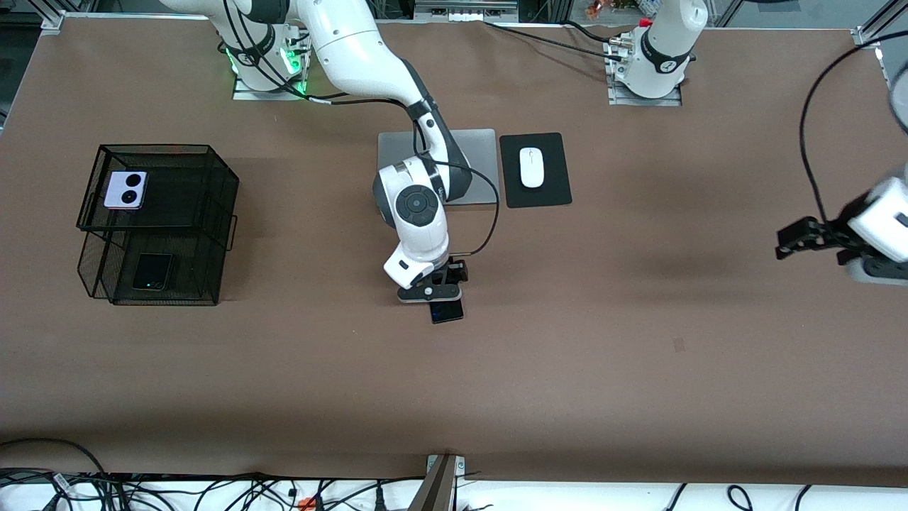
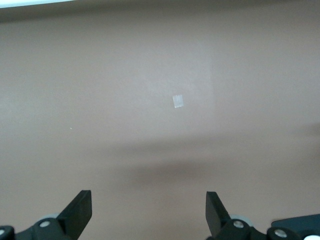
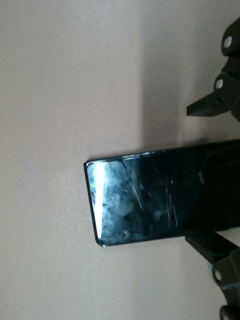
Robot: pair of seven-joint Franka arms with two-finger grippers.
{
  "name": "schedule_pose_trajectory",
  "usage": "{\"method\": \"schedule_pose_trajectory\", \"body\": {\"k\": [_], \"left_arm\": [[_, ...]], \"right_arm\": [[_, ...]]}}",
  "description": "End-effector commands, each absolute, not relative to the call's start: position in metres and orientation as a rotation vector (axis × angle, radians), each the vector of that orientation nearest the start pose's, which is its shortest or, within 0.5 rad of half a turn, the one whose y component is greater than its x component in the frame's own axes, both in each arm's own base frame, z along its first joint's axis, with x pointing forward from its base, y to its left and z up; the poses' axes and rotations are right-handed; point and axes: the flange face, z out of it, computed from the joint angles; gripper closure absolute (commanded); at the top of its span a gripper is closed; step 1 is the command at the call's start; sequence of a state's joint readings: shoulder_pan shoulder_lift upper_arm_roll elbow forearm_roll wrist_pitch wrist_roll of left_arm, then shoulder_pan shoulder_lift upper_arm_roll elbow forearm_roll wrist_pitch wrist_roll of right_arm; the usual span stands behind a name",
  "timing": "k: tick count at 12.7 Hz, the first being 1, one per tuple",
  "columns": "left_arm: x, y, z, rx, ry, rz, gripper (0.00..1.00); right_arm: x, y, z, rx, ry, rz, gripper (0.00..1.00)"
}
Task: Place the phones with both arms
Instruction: 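Grasp the bar phone with the right gripper while the left gripper withdraws, then carry the black bar phone with the right gripper to the basket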
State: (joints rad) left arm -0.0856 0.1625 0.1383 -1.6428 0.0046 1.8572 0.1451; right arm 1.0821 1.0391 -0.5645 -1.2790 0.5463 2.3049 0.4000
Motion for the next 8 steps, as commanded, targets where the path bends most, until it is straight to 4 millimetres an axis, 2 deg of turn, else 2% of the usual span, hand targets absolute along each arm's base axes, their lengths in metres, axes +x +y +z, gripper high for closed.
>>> {"method": "schedule_pose_trajectory", "body": {"k": [1,7,8], "left_arm": [[0.576,0.019,0.51,-3.083,0.216,-0.153,0.0],[0.582,0.017,0.517,-3.091,0.203,-0.217,0.0],[0.584,0.019,0.521,-3.095,0.199,-0.233,0.0]], "right_arm": [[0.587,0.483,0.18,-3.103,-0.051,-0.262,0.0],[0.571,0.5,0.167,-3.087,-0.112,-0.259,0.02],[0.571,0.5,0.165,-3.101,-0.138,-0.268,0.18]]}}
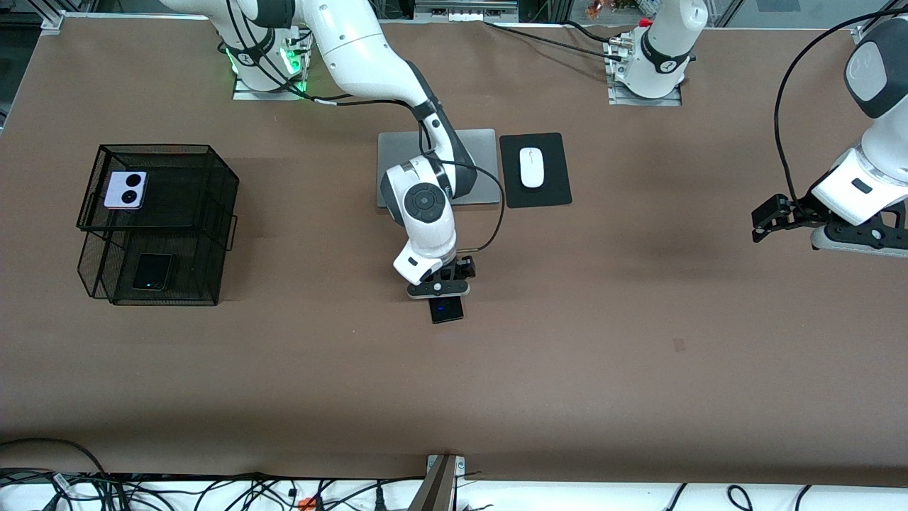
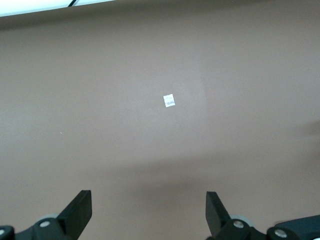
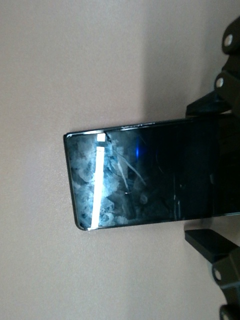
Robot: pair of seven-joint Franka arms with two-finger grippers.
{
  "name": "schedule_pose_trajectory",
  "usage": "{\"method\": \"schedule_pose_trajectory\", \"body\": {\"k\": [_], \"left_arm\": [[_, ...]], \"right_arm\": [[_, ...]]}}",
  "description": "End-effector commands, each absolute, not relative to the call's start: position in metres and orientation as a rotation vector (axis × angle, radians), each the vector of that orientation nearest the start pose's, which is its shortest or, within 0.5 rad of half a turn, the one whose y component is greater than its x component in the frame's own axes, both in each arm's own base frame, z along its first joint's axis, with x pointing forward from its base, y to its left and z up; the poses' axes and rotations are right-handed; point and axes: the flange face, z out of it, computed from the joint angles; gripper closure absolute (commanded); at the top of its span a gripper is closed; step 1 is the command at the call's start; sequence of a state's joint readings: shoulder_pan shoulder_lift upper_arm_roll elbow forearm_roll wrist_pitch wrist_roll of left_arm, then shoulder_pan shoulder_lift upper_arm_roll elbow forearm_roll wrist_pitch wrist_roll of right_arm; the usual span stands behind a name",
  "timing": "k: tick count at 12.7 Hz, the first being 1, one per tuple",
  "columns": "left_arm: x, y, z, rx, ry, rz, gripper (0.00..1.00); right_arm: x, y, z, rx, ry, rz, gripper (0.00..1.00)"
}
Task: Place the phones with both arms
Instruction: 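Carry the black bar phone with the right gripper to the basket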
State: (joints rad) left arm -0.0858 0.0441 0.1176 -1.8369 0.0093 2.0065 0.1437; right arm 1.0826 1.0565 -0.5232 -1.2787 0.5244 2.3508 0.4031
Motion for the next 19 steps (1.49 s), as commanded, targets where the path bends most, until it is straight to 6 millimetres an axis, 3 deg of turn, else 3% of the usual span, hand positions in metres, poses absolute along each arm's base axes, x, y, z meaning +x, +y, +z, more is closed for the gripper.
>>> {"method": "schedule_pose_trajectory", "body": {"k": [1,2,3,6,9,13,15,17,19], "left_arm": [[0.586,0.018,0.525,-3.122,0.184,-0.248,0.0],[0.587,0.018,0.522,-3.129,0.181,-0.243,0.0],[0.588,0.018,0.526,-3.129,0.18,-0.245,0.0],[0.596,0.018,0.534,-3.134,0.167,-0.244,0.0],[0.599,0.019,0.538,-3.141,0.165,-0.17,0.0],[0.601,0.018,0.533,-3.143,0.16,-0.153,0.0],[0.601,0.017,0.532,-3.143,0.155,-0.15,0.0],[0.601,0.015,0.531,-3.143,0.158,-0.148,0.0],[0.601,0.014,0.531,-3.143,0.16,-0.145,0.0]], "right_arm": [[0.571,0.5,0.166,-3.109,-0.143,-0.266,0.38],[0.571,0.5,0.168,-3.107,-0.142,-0.263,0.63],[0.57,0.501,0.171,-3.107,-0.144,-0.263,0.74],[0.58,0.487,0.199,-3.144,-0.125,-0.22,0.75],[0.604,0.442,0.288,-3.188,-0.024,-0.12,0.75],[0.621,0.345,0.361,-3.302,0.207,0.149,0.79],[0.625,0.273,0.407,-3.313,0.32,0.286,0.8],[0.622,0.188,0.437,-3.284,0.354,0.419,0.85],[0.613,0.115,0.453,-3.24,0.305,0.51,0.85]]}}
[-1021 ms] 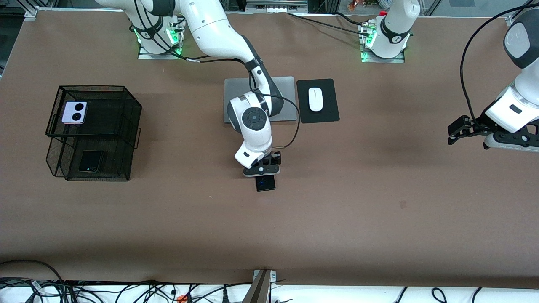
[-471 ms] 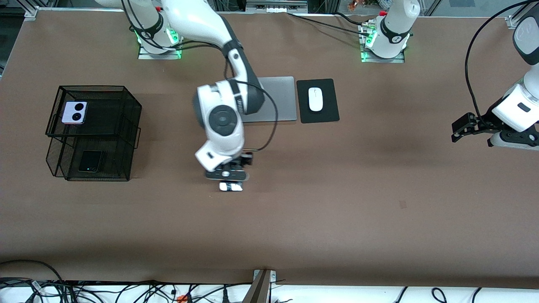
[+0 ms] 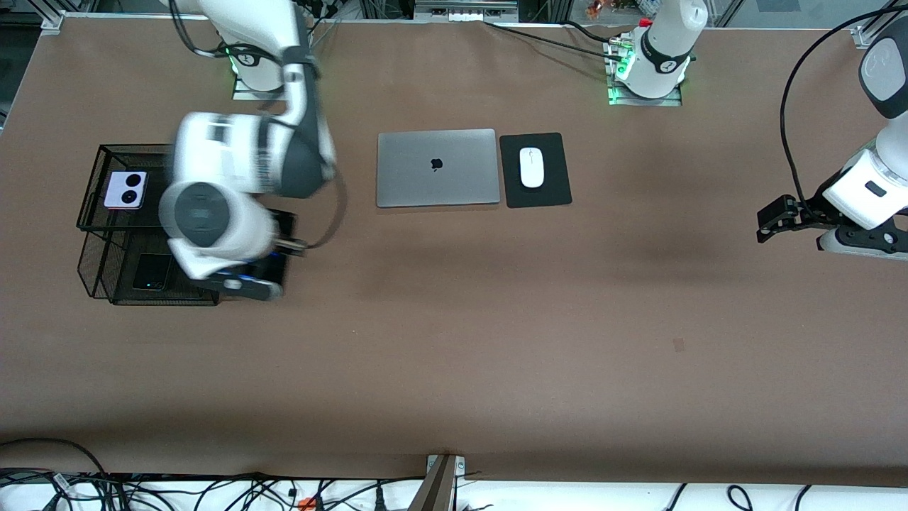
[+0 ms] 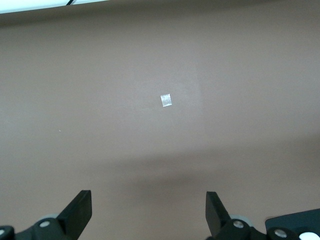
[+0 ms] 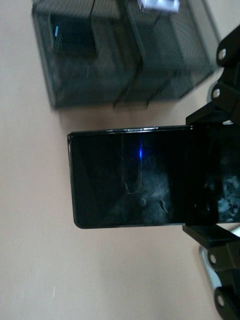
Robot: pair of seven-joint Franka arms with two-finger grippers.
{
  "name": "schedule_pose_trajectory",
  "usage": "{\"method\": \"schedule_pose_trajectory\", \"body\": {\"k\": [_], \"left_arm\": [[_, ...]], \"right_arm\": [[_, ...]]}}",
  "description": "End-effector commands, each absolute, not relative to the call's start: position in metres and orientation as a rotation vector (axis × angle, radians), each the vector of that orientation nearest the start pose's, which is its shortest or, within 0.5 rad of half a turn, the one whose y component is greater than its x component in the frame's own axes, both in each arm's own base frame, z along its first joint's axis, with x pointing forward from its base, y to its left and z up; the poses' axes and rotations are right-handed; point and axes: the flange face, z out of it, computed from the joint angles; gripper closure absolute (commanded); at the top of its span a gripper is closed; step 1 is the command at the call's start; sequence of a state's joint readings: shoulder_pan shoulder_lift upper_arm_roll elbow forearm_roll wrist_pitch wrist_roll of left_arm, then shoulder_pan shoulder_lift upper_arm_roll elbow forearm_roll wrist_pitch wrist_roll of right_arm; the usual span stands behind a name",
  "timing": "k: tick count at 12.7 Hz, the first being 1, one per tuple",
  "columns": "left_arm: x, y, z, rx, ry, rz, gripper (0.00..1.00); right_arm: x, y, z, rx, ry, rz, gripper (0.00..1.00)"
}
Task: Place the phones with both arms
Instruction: 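Carry the black bar phone with the right gripper to the basket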
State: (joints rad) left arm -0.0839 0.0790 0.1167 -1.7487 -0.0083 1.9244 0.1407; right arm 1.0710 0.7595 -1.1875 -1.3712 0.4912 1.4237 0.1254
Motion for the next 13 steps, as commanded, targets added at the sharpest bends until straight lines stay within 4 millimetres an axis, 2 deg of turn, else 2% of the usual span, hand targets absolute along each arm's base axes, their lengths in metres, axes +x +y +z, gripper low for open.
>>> {"method": "schedule_pose_trajectory", "body": {"k": [1,3,5,8,9,10,13], "left_arm": [[0.602,0.013,0.53,-3.144,0.16,-0.143,0.0],[0.602,0.013,0.53,-3.144,0.16,-0.143,0.0],[0.602,0.011,0.529,-3.144,0.165,-0.138,0.0],[0.602,0.011,0.529,-3.144,0.163,-0.138,0.0],[0.602,0.011,0.529,-3.144,0.165,-0.138,0.0],[0.602,0.011,0.529,-3.144,0.163,-0.138,0.0],[0.602,0.009,0.529,-3.144,0.167,-0.138,0.0]], "right_arm": [[0.605,0.084,0.453,-3.214,0.298,0.579,0.85],[0.581,0.015,0.446,-3.151,0.257,0.671,0.85],[0.558,-0.033,0.44,-3.091,0.244,0.724,0.85],[0.522,-0.076,0.421,-3.01,0.283,0.792,0.86],[0.512,-0.083,0.422,-3.003,0.274,0.793,0.86],[0.499,-0.093,0.414,-2.976,0.293,0.807,0.86],[0.475,-0.114,0.388,-2.934,0.266,0.823,0.85]]}}
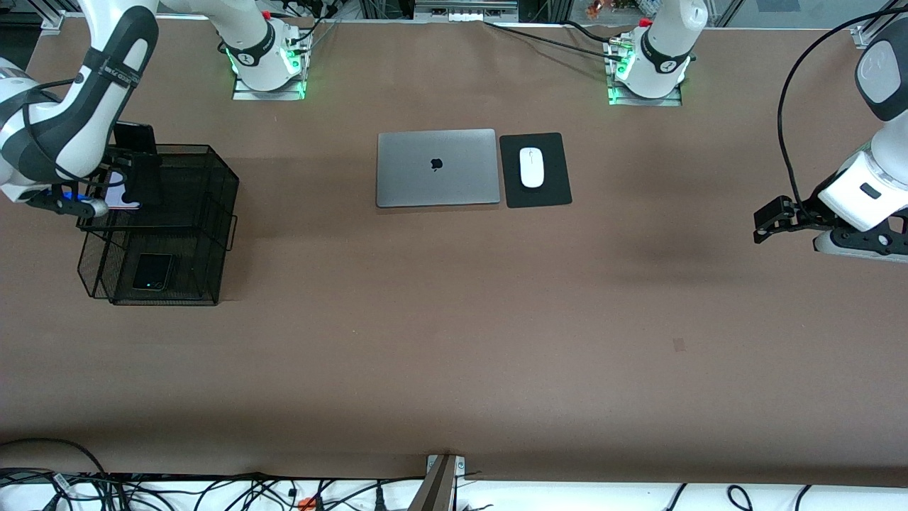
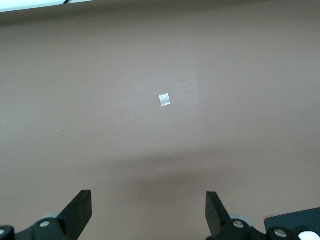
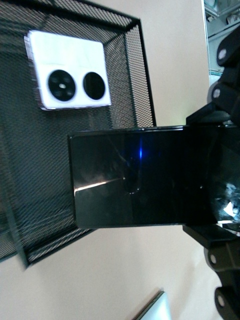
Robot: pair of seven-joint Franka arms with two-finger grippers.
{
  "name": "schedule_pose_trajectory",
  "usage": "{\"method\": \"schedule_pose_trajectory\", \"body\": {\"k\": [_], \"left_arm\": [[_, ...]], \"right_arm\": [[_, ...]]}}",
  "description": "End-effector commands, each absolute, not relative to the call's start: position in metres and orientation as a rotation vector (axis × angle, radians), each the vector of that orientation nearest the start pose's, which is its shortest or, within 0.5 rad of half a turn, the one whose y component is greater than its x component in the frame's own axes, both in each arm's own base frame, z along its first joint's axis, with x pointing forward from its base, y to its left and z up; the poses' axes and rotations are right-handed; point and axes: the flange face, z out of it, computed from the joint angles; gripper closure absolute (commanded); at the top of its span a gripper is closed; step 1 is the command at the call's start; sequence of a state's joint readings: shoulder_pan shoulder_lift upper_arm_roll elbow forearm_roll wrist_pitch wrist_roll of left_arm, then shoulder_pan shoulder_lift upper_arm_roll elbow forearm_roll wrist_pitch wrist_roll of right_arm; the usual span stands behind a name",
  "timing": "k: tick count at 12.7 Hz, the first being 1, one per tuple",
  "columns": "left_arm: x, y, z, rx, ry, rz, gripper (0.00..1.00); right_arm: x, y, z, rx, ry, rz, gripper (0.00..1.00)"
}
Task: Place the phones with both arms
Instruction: 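Lower the bar phone into the basket and open the right gripper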
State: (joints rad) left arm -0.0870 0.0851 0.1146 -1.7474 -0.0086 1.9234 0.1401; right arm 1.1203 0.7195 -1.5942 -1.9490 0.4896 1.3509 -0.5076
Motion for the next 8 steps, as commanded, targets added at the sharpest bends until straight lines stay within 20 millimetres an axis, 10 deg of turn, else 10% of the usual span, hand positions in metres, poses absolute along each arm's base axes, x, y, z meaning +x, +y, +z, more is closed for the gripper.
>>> {"method": "schedule_pose_trajectory", "body": {"k": [1,8], "left_arm": [[0.602,0.01,0.526,-3.144,0.165,-0.131,0.0],[0.602,0.008,0.524,-3.146,0.17,-0.112,0.0]], "right_arm": [[0.471,-0.12,0.38,-2.938,0.258,0.815,0.86],[0.476,-0.108,0.337,-2.939,0.278,0.602,0.85]]}}
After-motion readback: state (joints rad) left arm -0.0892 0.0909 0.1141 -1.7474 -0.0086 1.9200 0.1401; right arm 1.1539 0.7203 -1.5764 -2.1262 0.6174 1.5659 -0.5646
